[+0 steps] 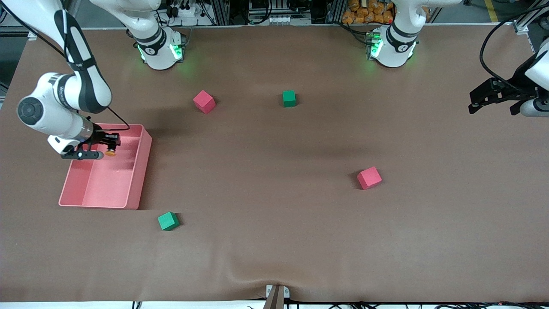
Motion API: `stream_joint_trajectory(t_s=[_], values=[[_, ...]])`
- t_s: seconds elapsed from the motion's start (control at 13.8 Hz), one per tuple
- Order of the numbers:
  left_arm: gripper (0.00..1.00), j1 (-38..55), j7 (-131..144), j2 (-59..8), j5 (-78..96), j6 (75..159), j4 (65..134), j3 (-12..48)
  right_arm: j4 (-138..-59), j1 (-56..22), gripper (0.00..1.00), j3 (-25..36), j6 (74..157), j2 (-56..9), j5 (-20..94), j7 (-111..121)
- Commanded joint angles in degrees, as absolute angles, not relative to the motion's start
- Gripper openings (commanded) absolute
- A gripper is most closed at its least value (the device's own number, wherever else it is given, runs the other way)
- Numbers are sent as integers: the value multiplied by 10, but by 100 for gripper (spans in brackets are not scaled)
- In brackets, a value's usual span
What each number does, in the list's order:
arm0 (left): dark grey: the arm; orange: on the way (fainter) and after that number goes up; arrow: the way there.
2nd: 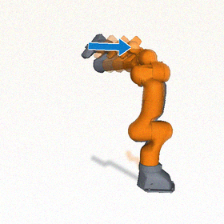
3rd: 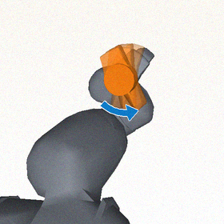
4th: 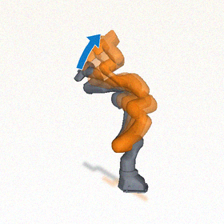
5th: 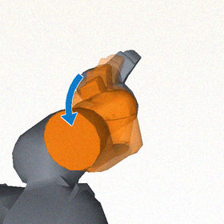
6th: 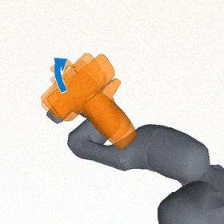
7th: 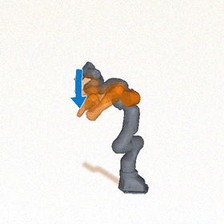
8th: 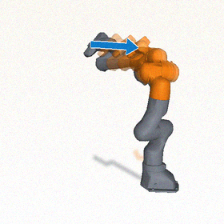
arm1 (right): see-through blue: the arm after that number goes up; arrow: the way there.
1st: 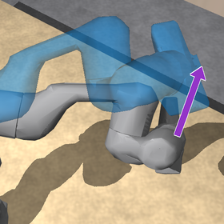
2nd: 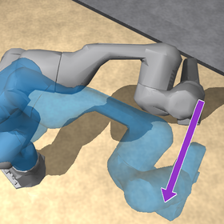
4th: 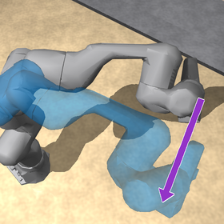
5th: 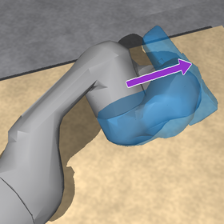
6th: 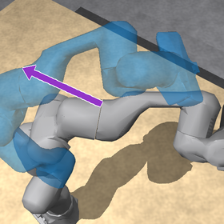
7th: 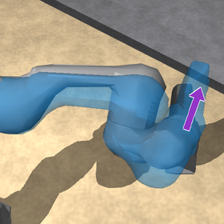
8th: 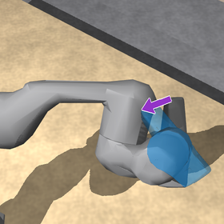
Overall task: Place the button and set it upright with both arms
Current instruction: 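Lift the button out of the tray and carry it to mid-table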
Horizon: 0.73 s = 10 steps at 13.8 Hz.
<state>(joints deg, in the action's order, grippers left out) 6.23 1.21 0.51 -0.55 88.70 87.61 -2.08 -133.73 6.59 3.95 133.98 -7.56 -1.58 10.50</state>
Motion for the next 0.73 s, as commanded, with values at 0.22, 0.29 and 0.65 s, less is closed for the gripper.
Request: stream_joint_trajectory(t_s=[0.22, 0.29, 0.65], values=[[100, 58, 4, 4, 0, 890, 871, -24, -1302, 37, 0, 30, 1325, -46, -24, 169], [100, 57, 4, 4, 0, 890, 870, -24, -1286, 13, 0, 30, 1324, -47, -24, 177], [100, 64, 10, 4, -1, 890, 870, -23, -1187, -141, 0, 30, 1283, -80, -17, 141]])
